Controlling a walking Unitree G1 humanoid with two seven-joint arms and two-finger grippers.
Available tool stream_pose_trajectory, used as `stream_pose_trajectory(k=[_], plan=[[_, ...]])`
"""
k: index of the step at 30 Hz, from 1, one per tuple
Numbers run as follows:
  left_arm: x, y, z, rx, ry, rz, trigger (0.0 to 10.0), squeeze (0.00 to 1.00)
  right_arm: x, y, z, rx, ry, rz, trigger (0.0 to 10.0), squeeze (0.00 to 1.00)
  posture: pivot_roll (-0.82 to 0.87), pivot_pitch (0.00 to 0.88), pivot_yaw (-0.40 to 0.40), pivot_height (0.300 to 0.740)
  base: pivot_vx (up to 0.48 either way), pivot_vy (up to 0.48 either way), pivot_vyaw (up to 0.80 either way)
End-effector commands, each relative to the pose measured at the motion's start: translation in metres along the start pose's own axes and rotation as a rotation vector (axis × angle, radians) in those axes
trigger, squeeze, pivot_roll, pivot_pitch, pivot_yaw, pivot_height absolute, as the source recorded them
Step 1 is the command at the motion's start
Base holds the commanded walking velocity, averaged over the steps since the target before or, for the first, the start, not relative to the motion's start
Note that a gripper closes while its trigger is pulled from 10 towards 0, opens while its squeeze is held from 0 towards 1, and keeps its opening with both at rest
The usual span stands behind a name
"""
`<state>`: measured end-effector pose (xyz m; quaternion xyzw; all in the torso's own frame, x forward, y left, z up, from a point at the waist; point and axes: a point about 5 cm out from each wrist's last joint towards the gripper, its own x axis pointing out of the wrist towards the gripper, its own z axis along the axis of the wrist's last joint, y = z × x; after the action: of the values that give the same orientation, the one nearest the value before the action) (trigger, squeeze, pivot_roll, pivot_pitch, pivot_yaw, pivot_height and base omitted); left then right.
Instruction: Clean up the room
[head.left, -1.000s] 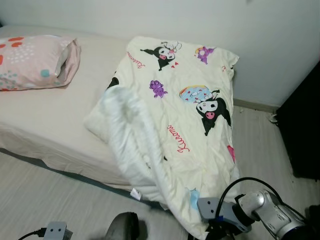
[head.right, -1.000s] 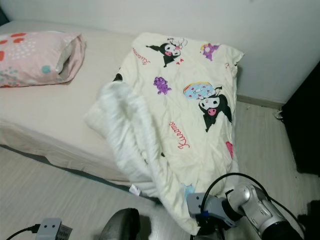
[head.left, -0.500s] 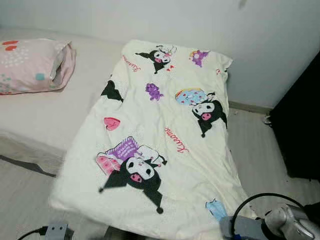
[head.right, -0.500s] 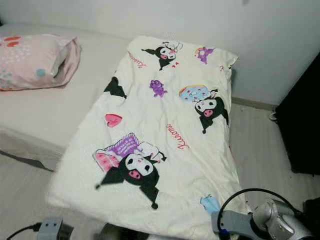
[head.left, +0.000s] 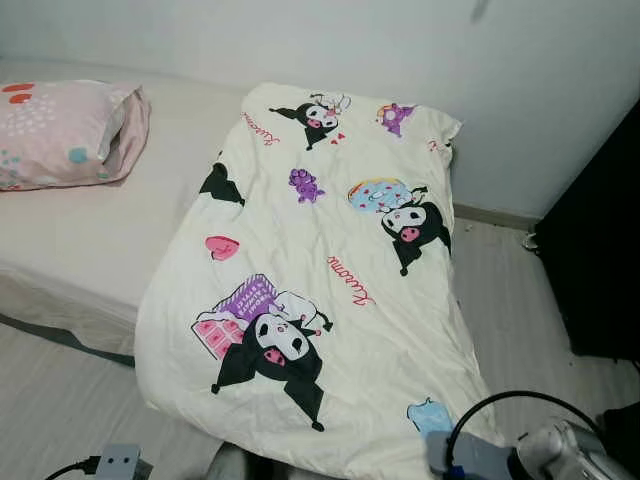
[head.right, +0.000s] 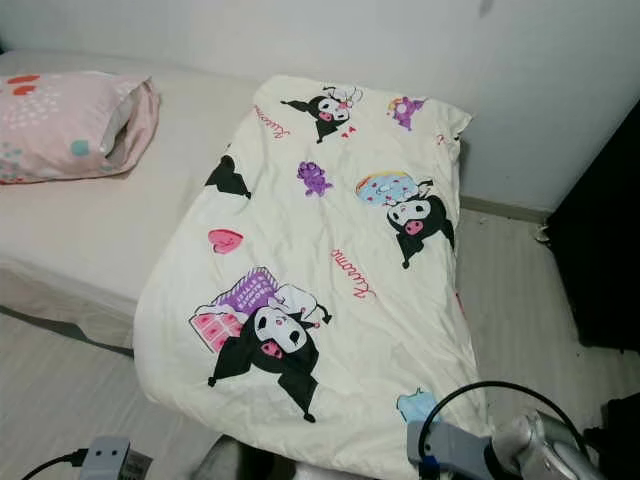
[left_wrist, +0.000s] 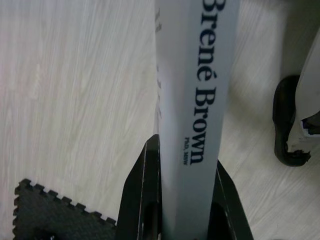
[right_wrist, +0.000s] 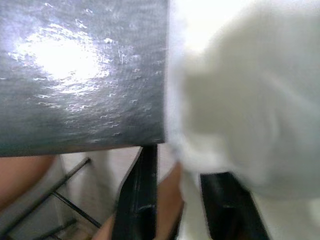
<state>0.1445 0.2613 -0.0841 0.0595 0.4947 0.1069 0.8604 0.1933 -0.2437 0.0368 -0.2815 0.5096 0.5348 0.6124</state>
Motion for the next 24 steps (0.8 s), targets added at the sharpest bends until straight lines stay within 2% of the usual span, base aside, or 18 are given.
stream_pose_trajectory(k=[1, 2, 3, 5, 6, 7, 9, 10, 11, 12, 13, 15, 16, 18, 19, 20, 21, 24], plan=[[-0.001, -0.001, -0.008, -0.004, 0.031, 0.002, 10.0, 0.0, 0.006, 0.01, 0.022, -0.026, -0.135, 0.072, 10.0, 1.0, 0.01, 0.179, 0.02, 0.591, 0.0, 0.0, 0.0], [-0.001, -0.002, -0.008, -0.002, 0.03, 0.001, 10.0, 0.0, 0.006, 0.013, 0.03, -0.023, -0.195, 0.096, 10.0, 1.0, 0.01, 0.172, 0.019, 0.591, 0.0, 0.0, 0.0], [-0.001, -0.002, -0.008, -0.002, 0.03, 0.001, 10.0, 0.0, 0.006, 0.013, 0.03, -0.023, -0.195, 0.096, 10.0, 1.0, 0.01, 0.172, 0.019, 0.591, 0.0, 0.0, 0.0], [-0.001, -0.003, -0.007, -0.001, 0.029, -0.002, 10.0, 0.0, 0.005, 0.021, 0.046, -0.023, -0.325, 0.152, 10.0, 1.0, 0.01, 0.167, 0.017, 0.591, 0.0, 0.0, 0.0], [-0.001, -0.003, -0.007, -0.001, 0.029, -0.002, 10.0, 0.0, 0.005, 0.021, 0.046, -0.023, -0.325, 0.152, 10.0, 1.0, 0.01, 0.167, 0.017, 0.591, 0.0, 0.0, 0.0], [-0.001, -0.004, -0.006, -0.001, 0.029, -0.003, 10.0, 0.0, 0.005, 0.024, 0.052, -0.024, -0.372, 0.173, 10.0, 1.0, 0.0, 0.165, 0.015, 0.591, 0.0, 0.0, 0.0], [0.0, -0.007, -0.005, -0.005, 0.026, -0.007, 10.0, 0.0, -0.01, 0.026, 0.089, -0.025, -0.632, 0.178, 10.0, 1.0, 0.0, 0.151, 0.005, 0.591, 0.0, 0.0, 0.0], [0.0, -0.007, -0.005, -0.005, 0.026, -0.007, 10.0, 0.0, -0.01, 0.026, 0.089, -0.025, -0.632, 0.178, 10.0, 1.0, 0.0, 0.151, 0.005, 0.591, 0.0, 0.0, 0.0], [0.0, -0.008, -0.004, -0.007, 0.025, -0.009, 10.0, 0.0, -0.021, 0.022, 0.108, -0.015, -0.778, 0.148, 10.0, 1.0, 0.0, 0.145, -0.001, 0.591, 0.0, 0.0, 0.0], [0.0, -0.01, -0.003, -0.008, 0.025, -0.011, 10.0, 0.0, -0.03, 0.016, 0.123, 0.011, -0.892, 0.105, 10.0, 0.73, 0.0, 0.144, -0.002, 0.591, 0.0, 0.0, 0.0], [0.0, -0.011, -0.003, -0.009, 0.025, -0.012, 10.0, 0.0, -0.038, 0.001, 0.136, 0.085, -0.99, -0.008, 10.0, 0.0, 0.0, 0.132, -0.009, 0.591, 0.0, 0.0, 0.0], [0.0, -0.011, -0.003, -0.009, 0.025, -0.012, 10.0, 0.0, -0.038, 0.001, 0.136, 0.085, -0.99, -0.008, 10.0, 0.0, 0.0, 0.132, -0.009, 0.591, 0.0, 0.0, 0.0], [0.001, -0.013, -0.002, -0.01, 0.025, -0.014, 10.0, 0.0, -0.044, -0.012, 0.144, 0.174, -1.079, -0.086, 10.0, 0.0, 0.0, 0.126, -0.017, 0.591, 0.0, 0.0, 0.0], [0.001, -0.016, -0.001, -0.01, 0.024, -0.017, 10.0, 0.0, -0.054, -0.025, 0.154, 0.299, -1.271, -0.163, 10.0, 0.0, -0.01, 0.114, -0.024, 0.591, 0.0, 0.0, 0.0], [0.001, -0.016, -0.001, -0.01, 0.024, -0.017, 10.0, 0.0, -0.054, -0.025, 0.154, 0.299, -1.271, -0.163, 10.0, 0.0, -0.01, 0.114, -0.024, 0.591, 0.0, 0.0, 0.0], [0.001, -0.017, 0.001, -0.011, 0.023, -0.019, 10.0, 0.0, -0.052, -0.027, 0.156, 0.369, -1.357, -0.197, 10.0, 0.0, -0.01, 0.109, -0.02, 0.596, 0.0, 0.0, 0.0], [0.001, -0.017, 0.001, -0.011, 0.023, -0.019, 10.0, 0.0, -0.052, -0.027, 0.156, 0.369, -1.357, -0.197, 10.0, 0.0, -0.01, 0.109, -0.02, 0.596, 0.0, 0.0, 0.0], [0.002, -0.019, 0.004, 0.002, 0.022, -0.024, 10.0, 0.0, -0.017, -0.024, 0.153, 0.526, -1.38, -0.27, 10.0, 0.0, -0.02, 0.099, -0.003, 0.611, 0.0, 0.0, 0.0]])
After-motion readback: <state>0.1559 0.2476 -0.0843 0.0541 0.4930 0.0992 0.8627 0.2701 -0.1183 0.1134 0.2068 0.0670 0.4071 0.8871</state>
